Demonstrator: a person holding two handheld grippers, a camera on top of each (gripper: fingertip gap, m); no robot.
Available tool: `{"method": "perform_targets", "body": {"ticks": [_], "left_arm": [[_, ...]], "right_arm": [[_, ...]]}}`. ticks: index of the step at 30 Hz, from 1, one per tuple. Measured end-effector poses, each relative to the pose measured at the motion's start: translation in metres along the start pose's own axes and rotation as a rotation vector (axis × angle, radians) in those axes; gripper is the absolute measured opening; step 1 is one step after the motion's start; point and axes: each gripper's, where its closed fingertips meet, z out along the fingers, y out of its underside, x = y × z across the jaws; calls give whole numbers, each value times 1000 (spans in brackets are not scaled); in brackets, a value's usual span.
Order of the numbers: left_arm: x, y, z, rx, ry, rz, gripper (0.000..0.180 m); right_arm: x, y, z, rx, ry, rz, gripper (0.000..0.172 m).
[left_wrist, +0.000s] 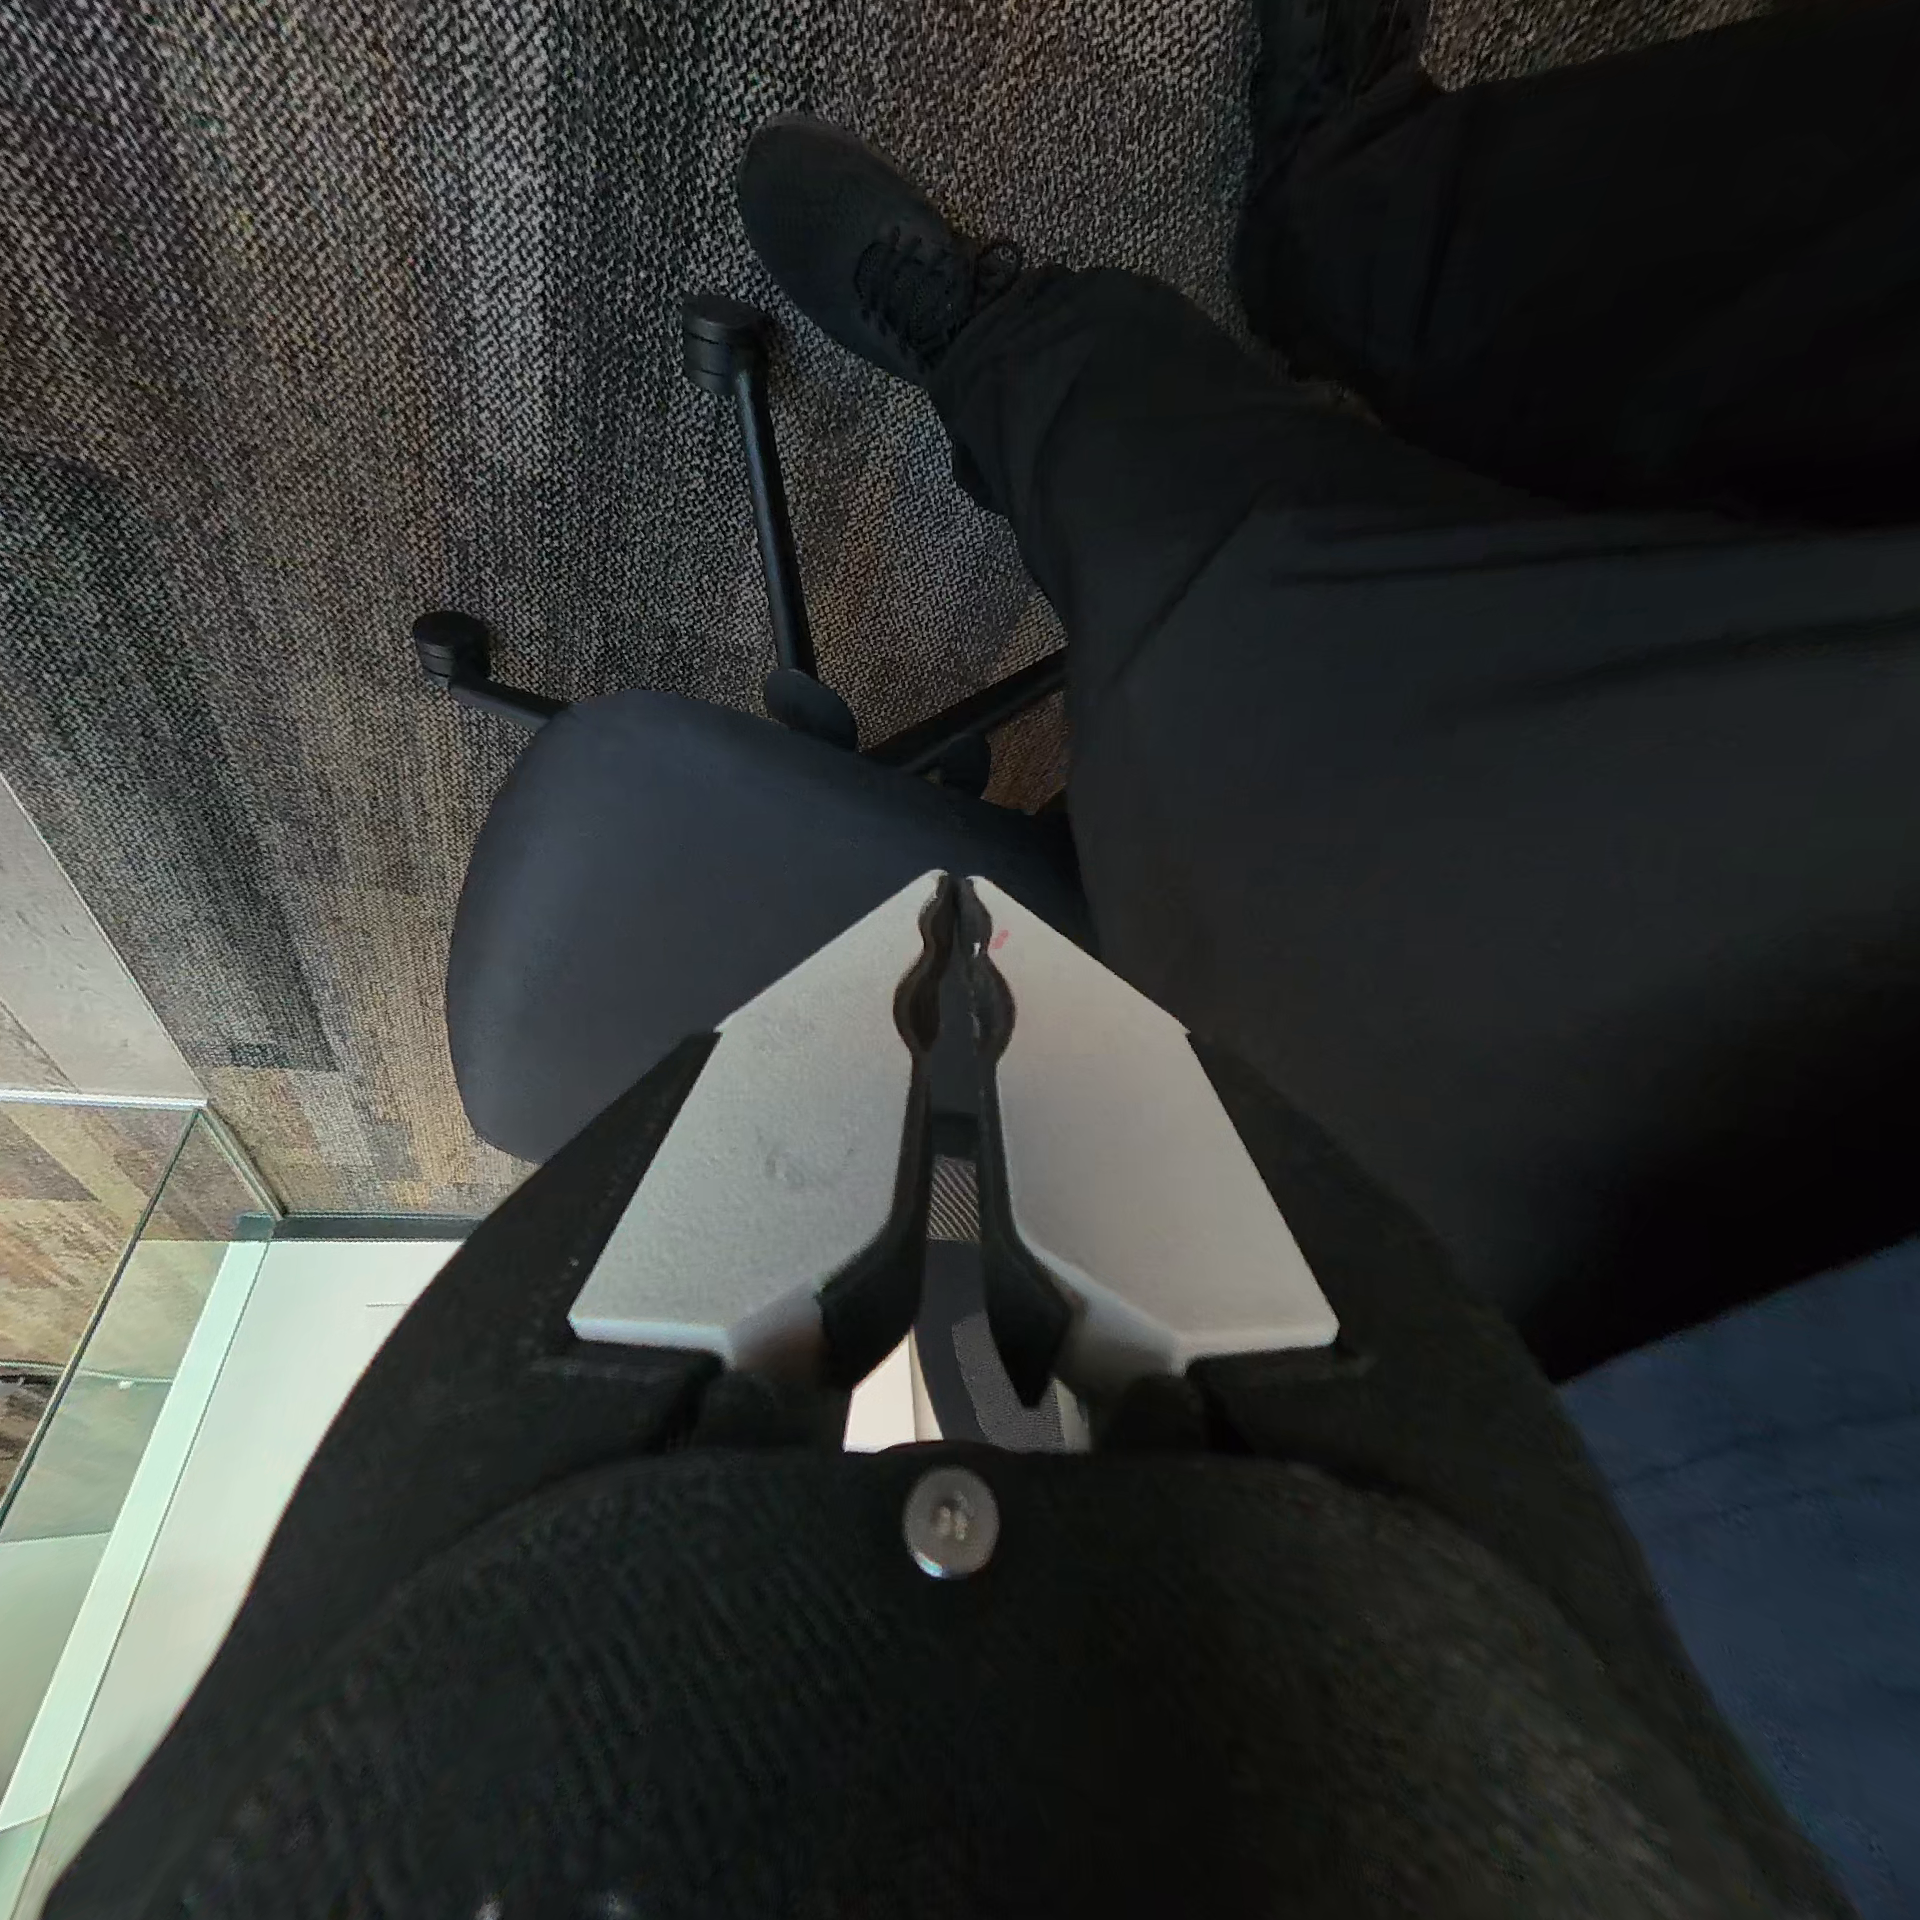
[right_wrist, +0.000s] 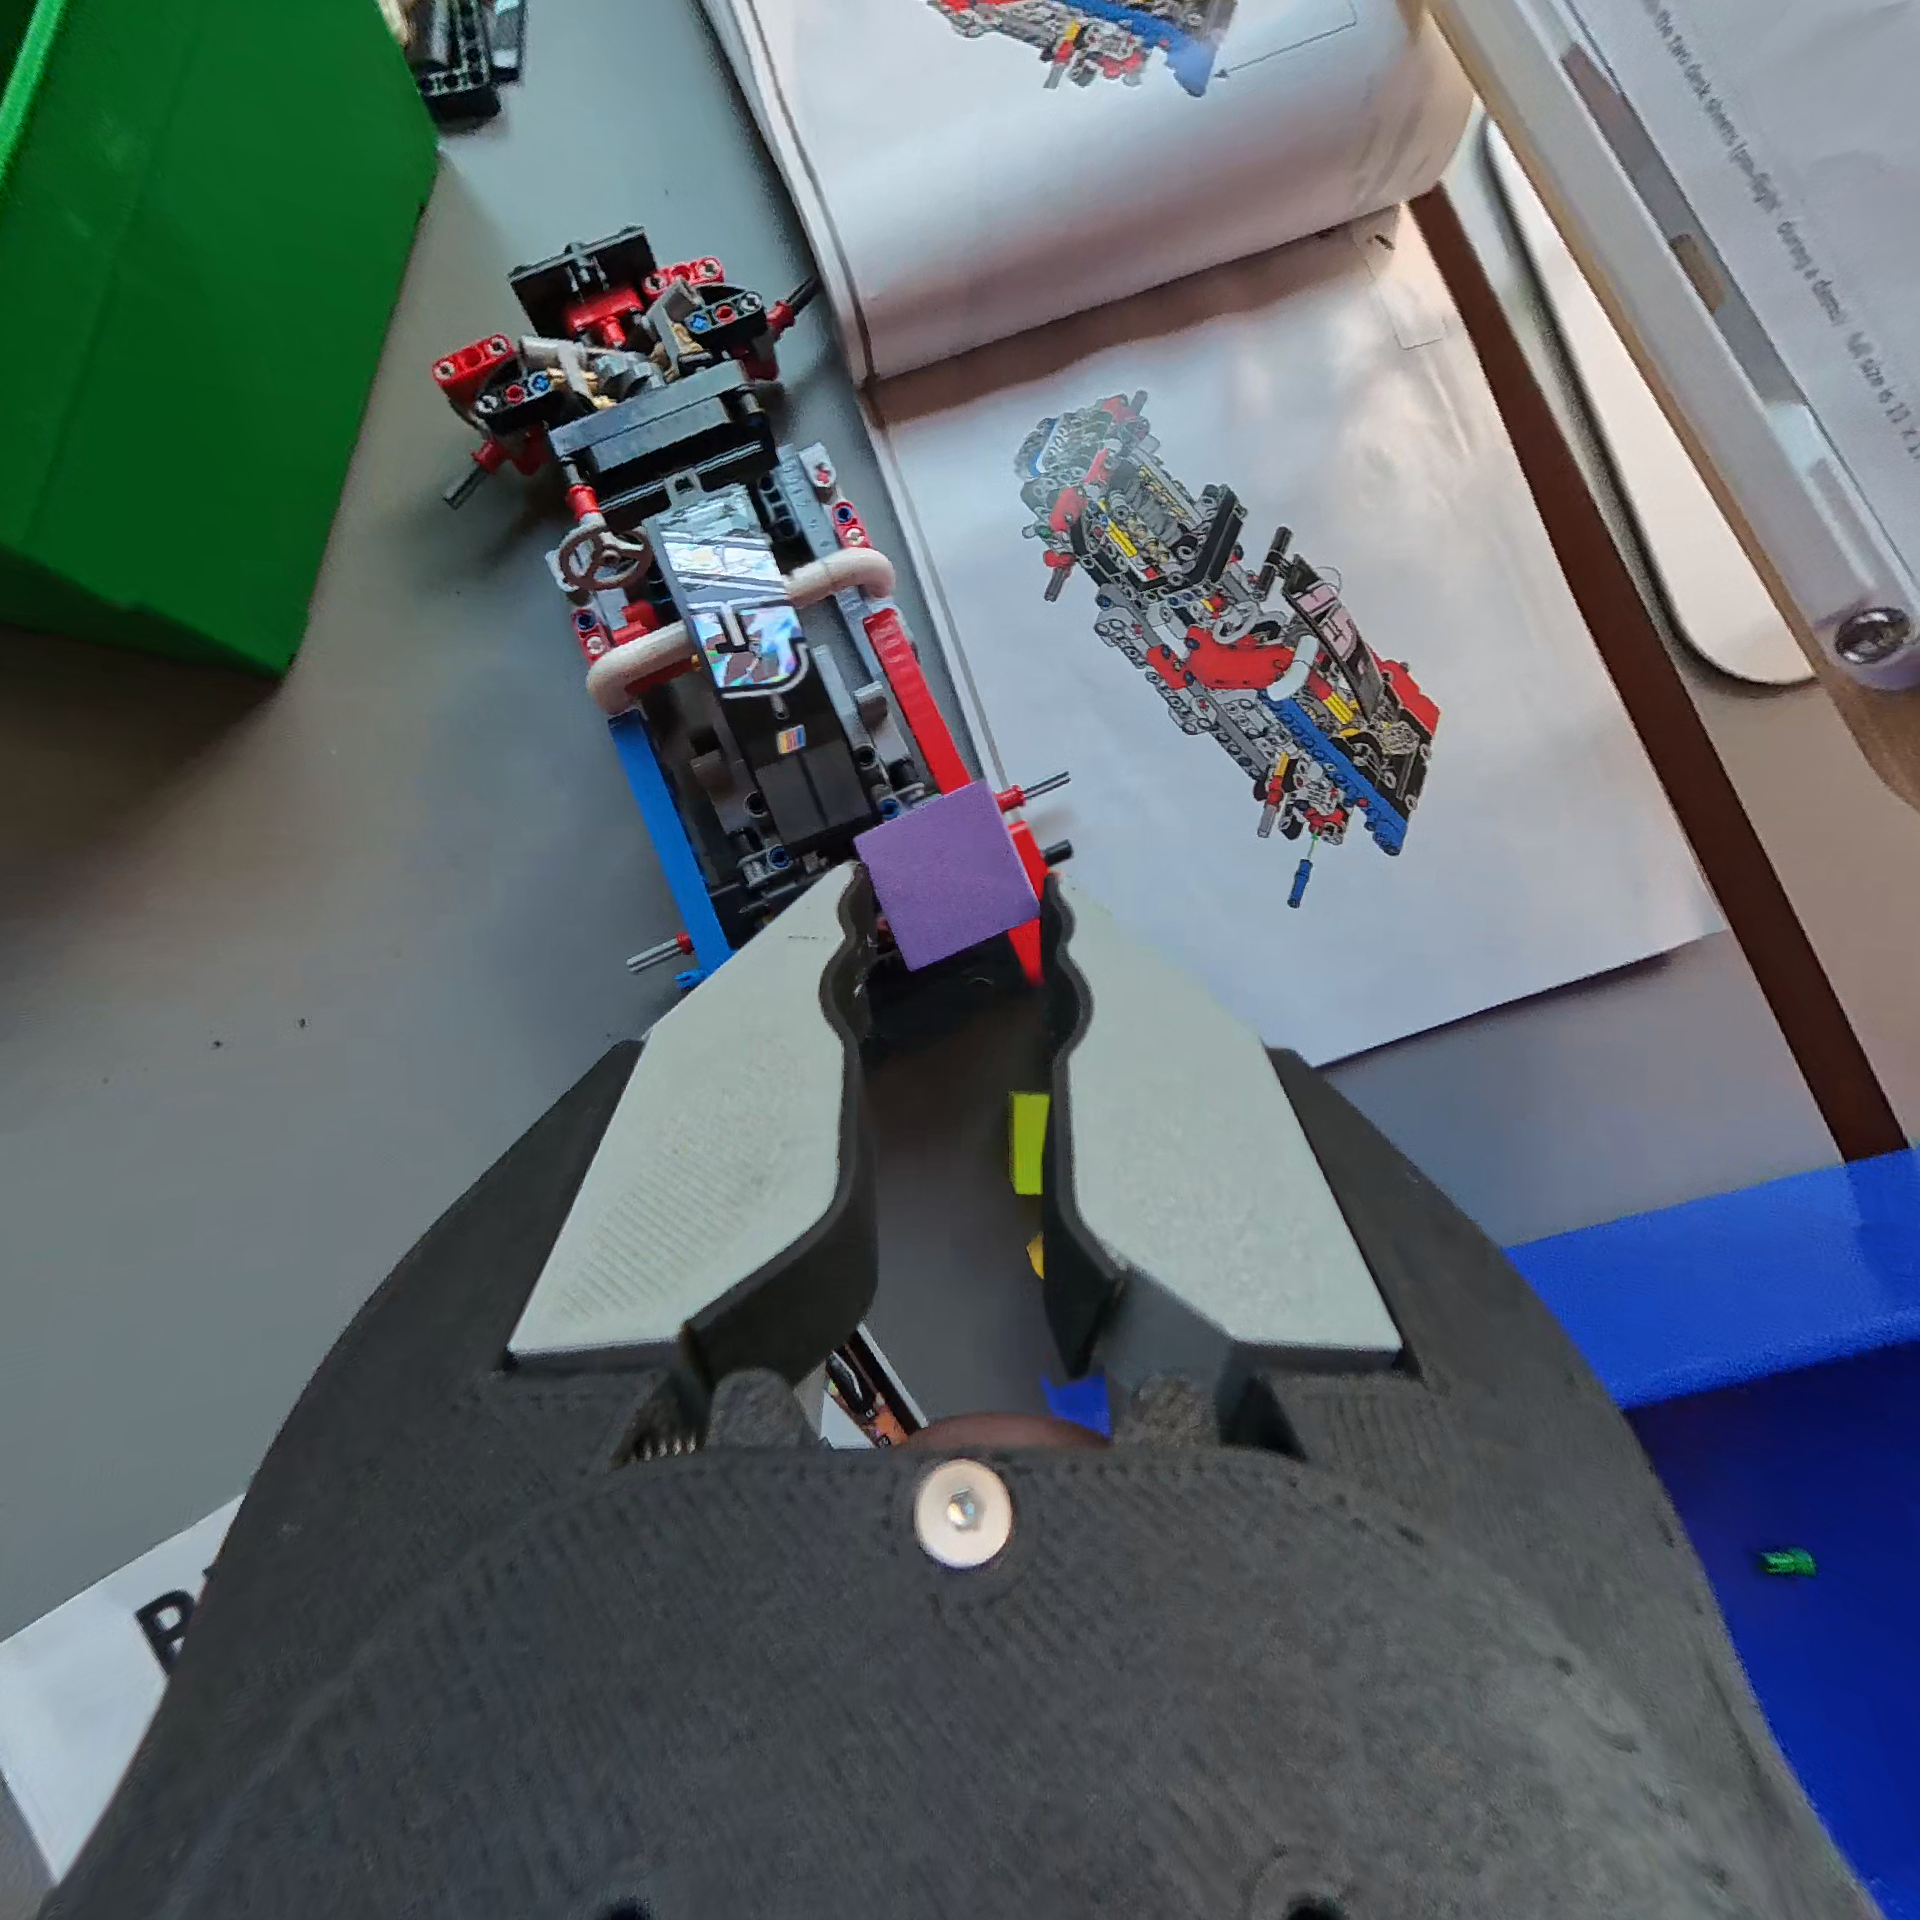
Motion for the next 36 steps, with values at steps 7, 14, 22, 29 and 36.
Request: {"method": "perform_targets", "body": {"ticks": [7, 14, 22, 29, 36], "left_arm": [[1, 12, 8, -21, 9, -22, 0], [4, 6, 6, -11, 6, -7, 0], [7, 1, 4, -1, 5, 1, 0], [6, 9, 7, -19, 7, -3, 0], [6, 8, 7, -11, 11, -10, 0]], "right_arm": [[8, 26, -4, -47, -34, 76, 29], [-4, 37, 3, -74, -52, 27, 30], [-10, 46, 10, -115, -54, -20, 29], [-8, 44, 12, -115, -46, -31, 27], [-4, 48, 10, -134, -45, -52, 29]]}}
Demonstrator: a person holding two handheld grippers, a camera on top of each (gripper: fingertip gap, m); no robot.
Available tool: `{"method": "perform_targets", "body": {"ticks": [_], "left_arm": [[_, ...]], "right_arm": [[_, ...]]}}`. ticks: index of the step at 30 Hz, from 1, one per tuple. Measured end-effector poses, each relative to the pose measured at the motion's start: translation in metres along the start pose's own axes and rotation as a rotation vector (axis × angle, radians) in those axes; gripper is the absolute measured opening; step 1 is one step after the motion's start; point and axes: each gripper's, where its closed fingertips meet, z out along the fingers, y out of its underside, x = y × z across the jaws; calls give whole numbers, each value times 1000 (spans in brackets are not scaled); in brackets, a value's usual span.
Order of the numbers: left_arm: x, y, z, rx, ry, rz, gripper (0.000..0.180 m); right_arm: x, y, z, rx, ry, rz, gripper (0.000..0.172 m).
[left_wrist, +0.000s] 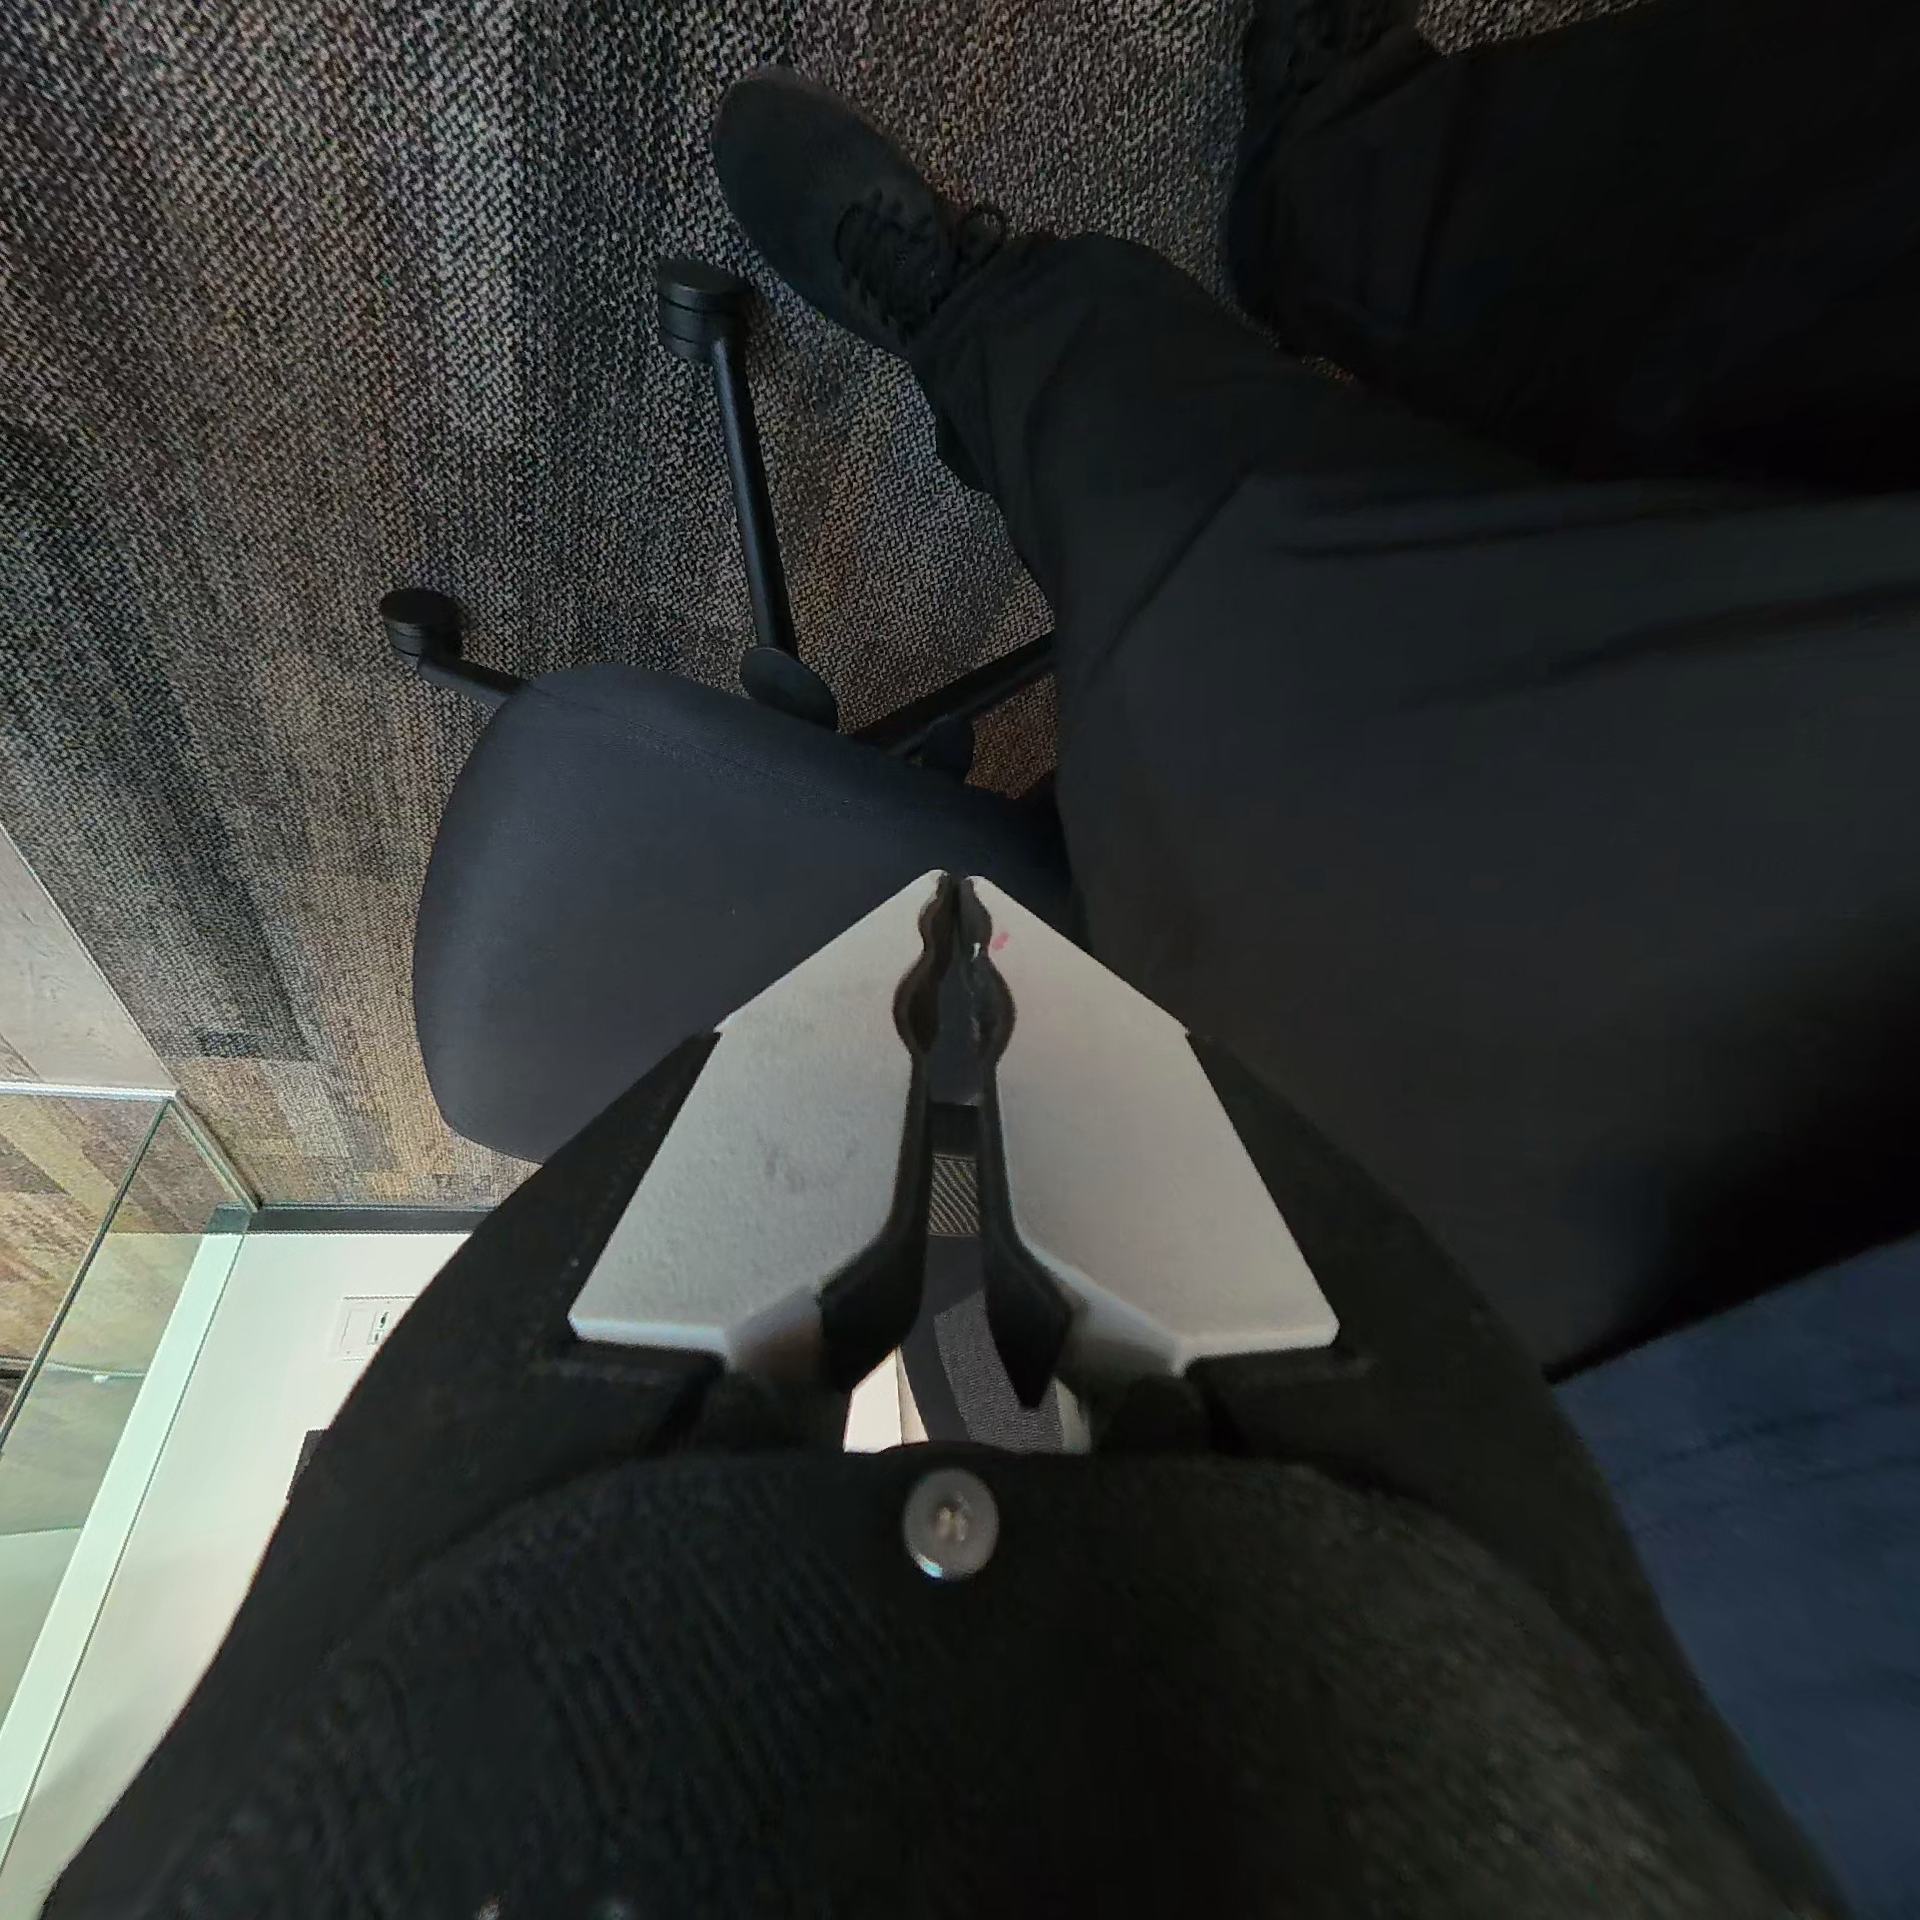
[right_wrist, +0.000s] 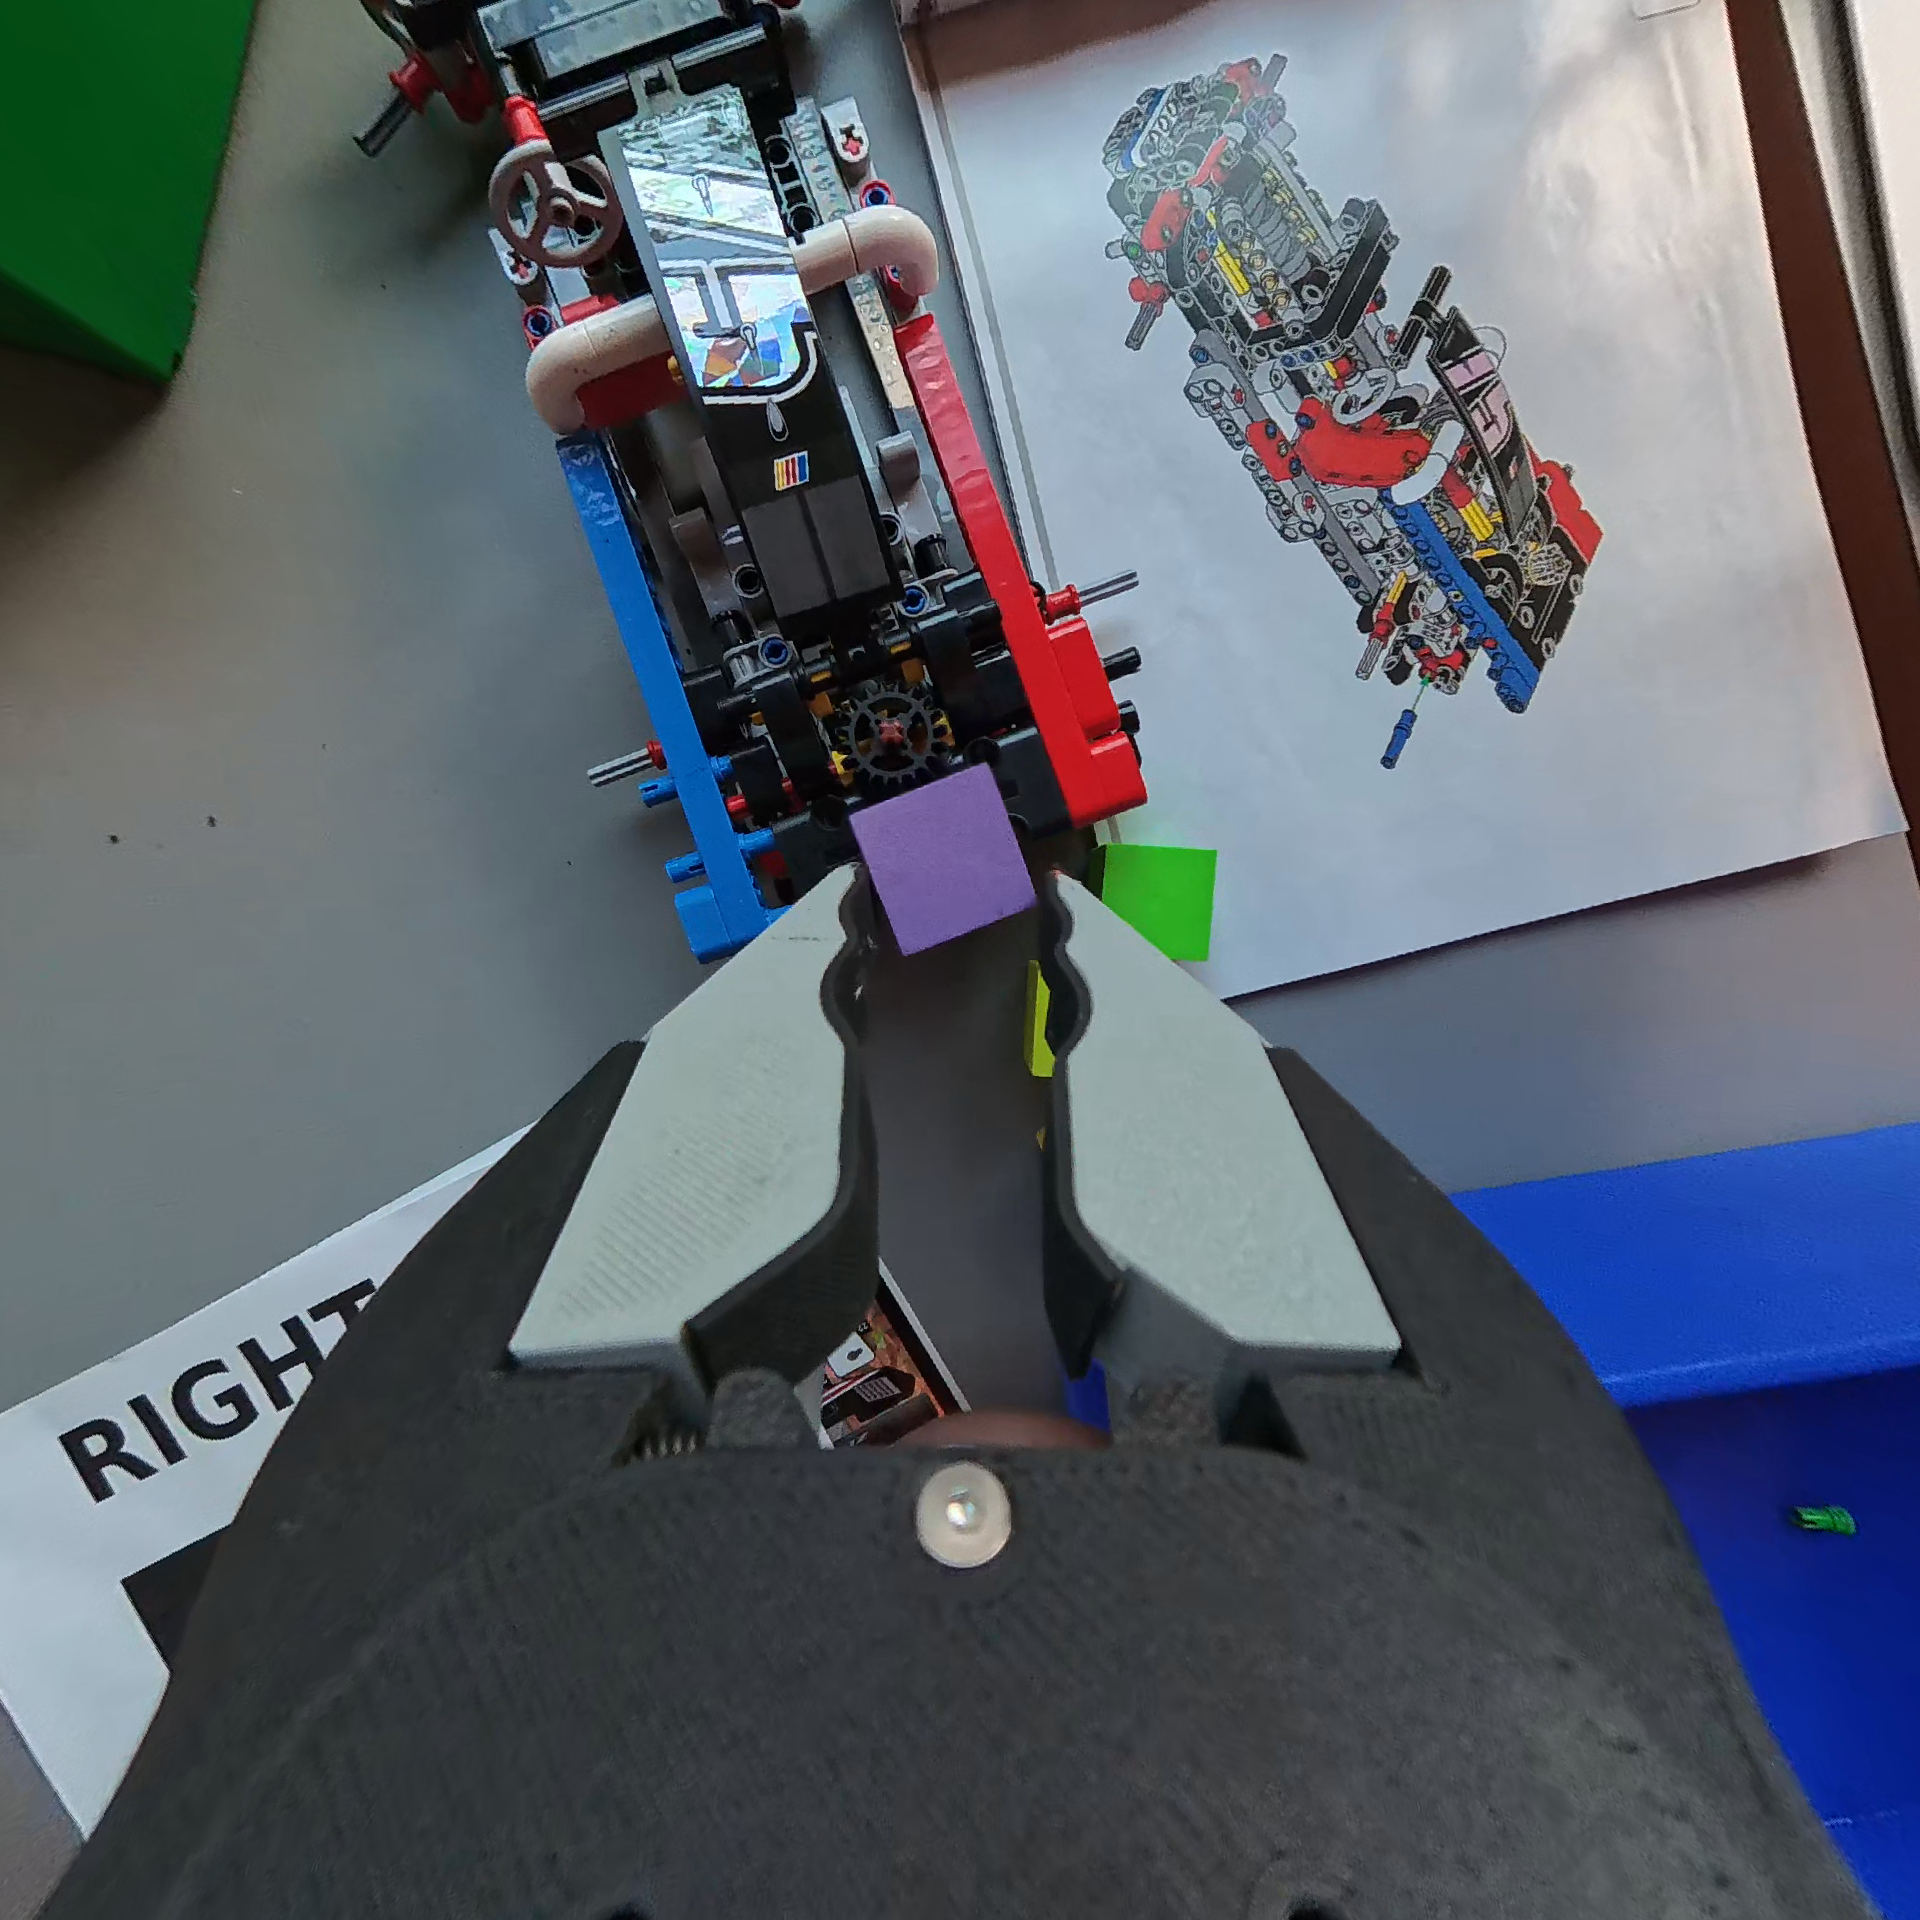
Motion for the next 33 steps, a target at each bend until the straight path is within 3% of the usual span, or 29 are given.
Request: {"method": "perform_targets", "body": {"ticks": [16, 26, 33], "left_arm": [[3, 3, 2, 0, 6, -2, 0], [4, 2, 2, -9, 4, 13, 0], [5, 0, 1, -1, 7, 10, 0]], "right_arm": [[2, -2, -15, 46, -26, 2, 34], [5, -2, -7, -7, -33, -47, 35], [1, -5, -1, -22, -63, -72, 26]]}}
